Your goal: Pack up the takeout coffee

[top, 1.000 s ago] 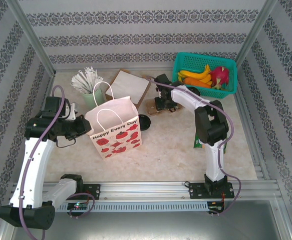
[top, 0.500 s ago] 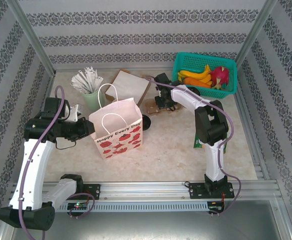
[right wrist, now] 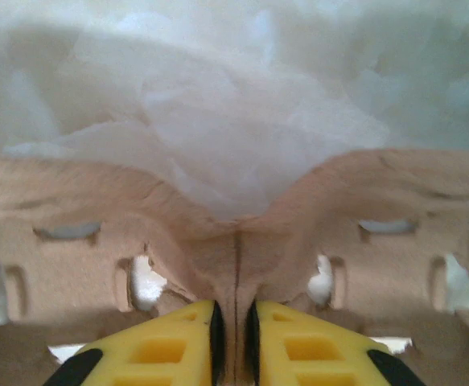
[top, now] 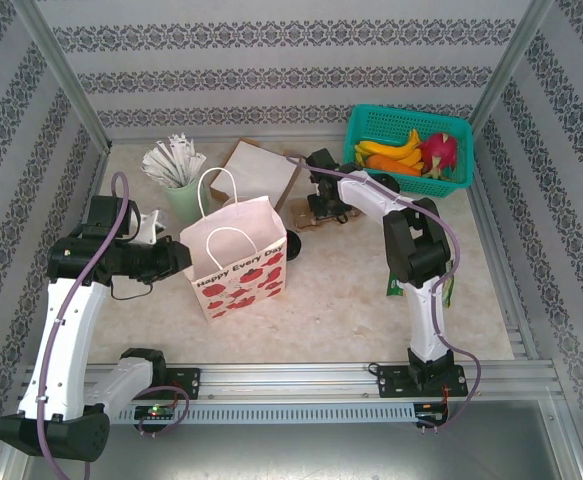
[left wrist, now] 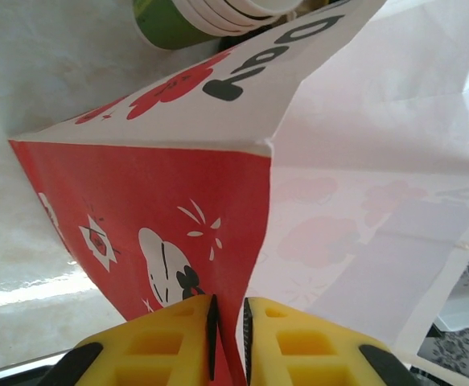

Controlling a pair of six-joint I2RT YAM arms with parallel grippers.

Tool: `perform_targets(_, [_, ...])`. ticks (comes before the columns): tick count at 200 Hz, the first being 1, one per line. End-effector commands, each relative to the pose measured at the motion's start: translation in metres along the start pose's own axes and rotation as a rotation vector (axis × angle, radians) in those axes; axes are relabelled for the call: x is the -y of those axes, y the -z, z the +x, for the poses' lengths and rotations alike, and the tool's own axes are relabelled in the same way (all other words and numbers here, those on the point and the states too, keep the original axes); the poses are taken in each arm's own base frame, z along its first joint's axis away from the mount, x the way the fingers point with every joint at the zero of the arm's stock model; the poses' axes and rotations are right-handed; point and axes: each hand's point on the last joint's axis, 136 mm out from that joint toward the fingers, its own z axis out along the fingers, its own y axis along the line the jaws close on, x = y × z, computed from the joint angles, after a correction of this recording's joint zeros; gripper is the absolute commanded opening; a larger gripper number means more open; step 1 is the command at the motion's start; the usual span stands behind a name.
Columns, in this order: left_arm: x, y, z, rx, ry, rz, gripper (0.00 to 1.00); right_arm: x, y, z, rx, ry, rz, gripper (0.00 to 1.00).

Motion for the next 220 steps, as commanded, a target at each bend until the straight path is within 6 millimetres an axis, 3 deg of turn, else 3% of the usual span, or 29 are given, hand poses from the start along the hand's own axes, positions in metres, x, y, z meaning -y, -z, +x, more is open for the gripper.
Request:
perform_targets(1, [0.016, 0.0, 0.011, -0.053, -0.03, 0.078, 0.22, 0.003, 0.011, -0.004, 0.02, -0.011, -0.002, 0.13])
perform_targets(24, [0.013, 0.007, 0.01, -0.032, -0.069, 0.028, 0.31, 0.007, 0.036, -0.001, 0.055, -0.011, 0.003, 0.04])
perform_targets(61, [0.011, 0.029, -0.006, 0.054, -0.182, -0.071, 0.65, 0.005, 0.088, 0.011, 0.132, -0.028, -0.059, 0.0])
perform_targets(81, [0.006, 0.044, -0.021, 0.136, -0.258, -0.159, 0.82, 0.003, 0.114, 0.014, 0.178, -0.045, -0.1, 0.0])
perform_targets(110, [0.01, 0.06, -0.059, 0.29, -0.369, -0.238, 0.9, -0.006, 0.158, 0.008, 0.277, -0.081, -0.202, 0.0])
perform_targets(136, [0.037, 0.049, -0.091, 0.331, -0.467, -0.132, 0.89, -0.02, 0.205, -0.005, 0.375, -0.092, -0.321, 0.0])
perform_targets(172, [0.051, 0.027, -0.127, 0.313, -0.498, -0.073, 0.77, -0.05, 0.271, -0.017, 0.477, -0.056, -0.531, 0.0])
perform_targets(190, [0.062, 0.022, -0.138, 0.32, -0.501, -0.018, 0.59, -0.071, 0.309, -0.02, 0.514, -0.017, -0.642, 0.0])
perform_targets(220, [0.059, 0.013, -0.144, 0.303, -0.465, -0.017, 0.24, -0.111, 0.373, -0.021, 0.583, 0.072, -0.825, 0.0])
